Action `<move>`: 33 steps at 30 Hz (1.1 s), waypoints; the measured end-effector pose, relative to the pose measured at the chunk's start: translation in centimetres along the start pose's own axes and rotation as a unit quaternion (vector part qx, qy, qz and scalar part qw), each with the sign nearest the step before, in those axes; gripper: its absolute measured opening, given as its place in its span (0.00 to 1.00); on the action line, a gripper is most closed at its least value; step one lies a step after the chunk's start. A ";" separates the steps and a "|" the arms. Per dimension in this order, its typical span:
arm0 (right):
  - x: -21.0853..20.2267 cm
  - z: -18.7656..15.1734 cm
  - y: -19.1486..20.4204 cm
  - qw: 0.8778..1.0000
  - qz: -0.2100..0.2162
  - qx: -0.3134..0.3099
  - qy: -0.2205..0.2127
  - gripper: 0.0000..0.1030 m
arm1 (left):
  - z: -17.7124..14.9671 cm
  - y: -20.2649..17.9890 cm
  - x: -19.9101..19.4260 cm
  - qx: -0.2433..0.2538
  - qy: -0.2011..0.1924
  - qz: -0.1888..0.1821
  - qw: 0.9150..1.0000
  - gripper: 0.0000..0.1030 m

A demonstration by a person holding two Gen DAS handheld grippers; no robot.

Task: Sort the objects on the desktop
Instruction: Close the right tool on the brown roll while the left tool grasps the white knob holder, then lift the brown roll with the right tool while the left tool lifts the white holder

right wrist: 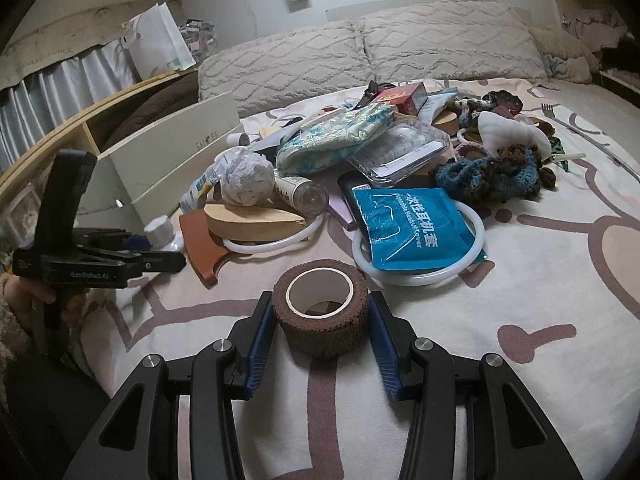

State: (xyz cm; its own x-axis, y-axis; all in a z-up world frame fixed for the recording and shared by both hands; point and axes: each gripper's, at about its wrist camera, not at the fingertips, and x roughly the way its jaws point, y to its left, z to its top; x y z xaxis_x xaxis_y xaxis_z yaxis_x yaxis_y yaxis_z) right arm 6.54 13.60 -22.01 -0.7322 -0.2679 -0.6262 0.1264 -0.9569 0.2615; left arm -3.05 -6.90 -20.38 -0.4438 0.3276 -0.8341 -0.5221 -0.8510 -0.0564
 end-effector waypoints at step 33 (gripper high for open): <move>-1.3 0.0 -0.3 1.000 0.011 0.003 0.009 0.42 | 0.8 -3.0 -3.9 0.035 -0.007 0.023 0.999 0.50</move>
State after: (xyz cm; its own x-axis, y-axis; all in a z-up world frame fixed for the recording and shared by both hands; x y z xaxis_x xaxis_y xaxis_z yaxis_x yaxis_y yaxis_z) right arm 7.50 14.20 -21.27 -0.7173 -0.2906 -0.6332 0.1380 -0.9501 0.2796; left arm -0.29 -5.27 -16.54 -0.4791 0.2953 -0.8266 -0.5509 -0.8343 0.0212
